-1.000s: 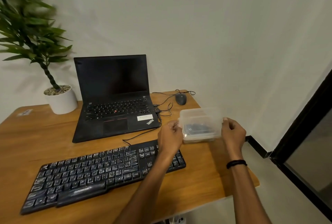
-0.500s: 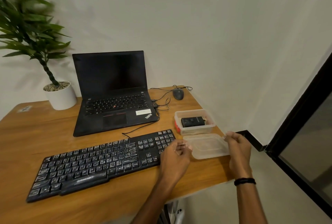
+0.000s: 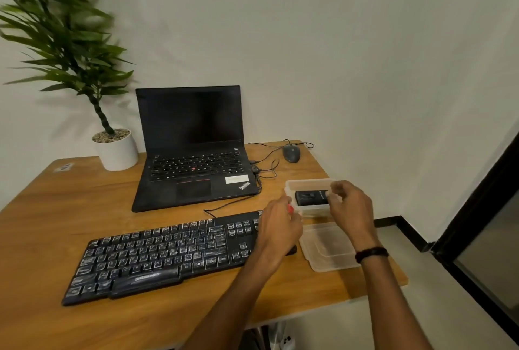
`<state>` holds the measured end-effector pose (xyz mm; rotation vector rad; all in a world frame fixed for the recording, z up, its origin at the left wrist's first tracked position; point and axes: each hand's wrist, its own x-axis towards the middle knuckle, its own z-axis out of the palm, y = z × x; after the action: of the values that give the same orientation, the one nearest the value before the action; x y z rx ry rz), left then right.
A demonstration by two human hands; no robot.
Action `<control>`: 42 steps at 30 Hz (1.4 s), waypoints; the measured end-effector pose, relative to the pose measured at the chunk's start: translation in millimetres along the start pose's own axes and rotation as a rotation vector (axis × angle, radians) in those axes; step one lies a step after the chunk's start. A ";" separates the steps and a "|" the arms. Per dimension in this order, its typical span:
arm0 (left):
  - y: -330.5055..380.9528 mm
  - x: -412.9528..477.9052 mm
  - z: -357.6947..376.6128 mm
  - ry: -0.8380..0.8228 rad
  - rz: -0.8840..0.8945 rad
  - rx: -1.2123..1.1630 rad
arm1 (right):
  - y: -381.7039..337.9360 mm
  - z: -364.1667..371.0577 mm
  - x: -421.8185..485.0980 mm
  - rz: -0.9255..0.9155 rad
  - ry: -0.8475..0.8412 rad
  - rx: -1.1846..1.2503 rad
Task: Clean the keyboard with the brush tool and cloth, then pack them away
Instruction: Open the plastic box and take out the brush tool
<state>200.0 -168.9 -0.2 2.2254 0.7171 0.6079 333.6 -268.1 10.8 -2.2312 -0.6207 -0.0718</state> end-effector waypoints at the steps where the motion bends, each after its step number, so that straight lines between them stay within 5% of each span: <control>1: 1.4 7.2 -1.2 0.007 0.010 0.029 | -5.3 3.4 12.4 -0.039 -0.064 -0.052; 8: -3.4 36.3 9.6 -0.097 -0.019 0.133 | -16.1 18.8 77.7 -0.202 -0.587 -0.563; 16: -14.9 32.0 21.4 -0.110 0.026 0.158 | -3.7 33.4 89.1 -0.351 -0.625 -0.619; 21: -17.8 30.6 12.3 -0.085 0.007 0.027 | -18.2 13.2 69.8 -0.360 -0.426 -0.394; 26: -24.5 9.7 -22.9 0.123 -0.119 -0.398 | -47.8 8.1 18.2 -0.383 -0.195 -0.087; 31: -47.5 -8.4 -68.3 0.226 -0.206 -0.654 | -71.0 52.1 -29.4 -0.354 -0.262 0.152; 42: -114.1 -77.8 -150.0 0.206 -0.277 -0.714 | -122.6 131.1 -127.4 -0.265 -0.424 0.481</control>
<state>17.0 -79.2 -5.4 1.3968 0.7463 0.8055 146.7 -157.4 -24.4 -1.6929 -1.0392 0.3876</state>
